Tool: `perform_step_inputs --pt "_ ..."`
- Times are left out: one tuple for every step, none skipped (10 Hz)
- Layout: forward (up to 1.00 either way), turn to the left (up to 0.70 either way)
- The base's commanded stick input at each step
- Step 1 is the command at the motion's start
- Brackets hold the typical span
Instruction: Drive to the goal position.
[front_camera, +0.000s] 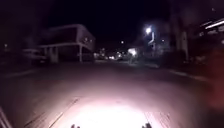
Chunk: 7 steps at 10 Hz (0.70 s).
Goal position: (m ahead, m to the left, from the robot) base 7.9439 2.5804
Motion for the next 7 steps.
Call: perform_step_inputs --pt "0.60 -0.15" --pt "0.60 -0.15" --pt "0.60 -0.15" --pt "0.60 -0.15" --pt "0.60 -0.15" --pt "0.60 -0.15" --pt "0.60 -0.15"
